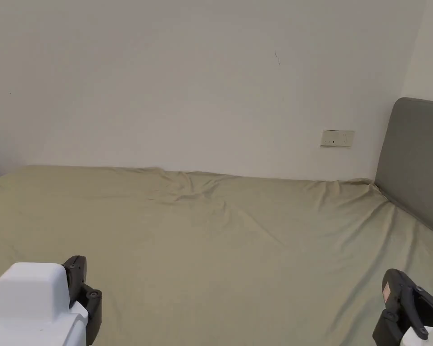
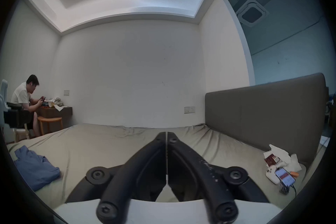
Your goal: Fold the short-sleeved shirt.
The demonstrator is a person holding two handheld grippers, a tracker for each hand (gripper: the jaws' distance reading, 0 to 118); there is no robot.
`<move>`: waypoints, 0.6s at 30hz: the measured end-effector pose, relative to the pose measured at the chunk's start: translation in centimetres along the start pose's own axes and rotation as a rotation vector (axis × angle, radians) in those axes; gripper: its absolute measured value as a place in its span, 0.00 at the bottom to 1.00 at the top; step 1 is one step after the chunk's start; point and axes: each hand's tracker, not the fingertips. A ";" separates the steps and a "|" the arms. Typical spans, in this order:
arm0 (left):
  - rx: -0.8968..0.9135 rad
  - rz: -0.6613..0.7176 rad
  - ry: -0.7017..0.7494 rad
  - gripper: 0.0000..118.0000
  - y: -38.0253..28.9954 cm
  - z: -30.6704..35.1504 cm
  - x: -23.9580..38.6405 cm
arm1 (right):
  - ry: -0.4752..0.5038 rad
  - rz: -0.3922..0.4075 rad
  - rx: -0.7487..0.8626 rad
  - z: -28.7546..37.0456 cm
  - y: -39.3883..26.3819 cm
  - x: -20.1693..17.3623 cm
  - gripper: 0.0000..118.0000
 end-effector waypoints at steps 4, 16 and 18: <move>0.008 -0.036 -0.050 0.00 0.0 0.1 0.6 | 0.005 -0.023 -0.079 -0.2 0.0 2.5 0.01; -0.002 0.015 0.094 0.00 0.1 2.9 -4.3 | 0.219 -0.027 -0.046 -2.2 0.8 1.7 0.01; -0.014 0.016 0.204 0.00 -0.2 4.8 -7.2 | 0.347 -0.058 -0.047 -3.1 0.8 -0.5 0.01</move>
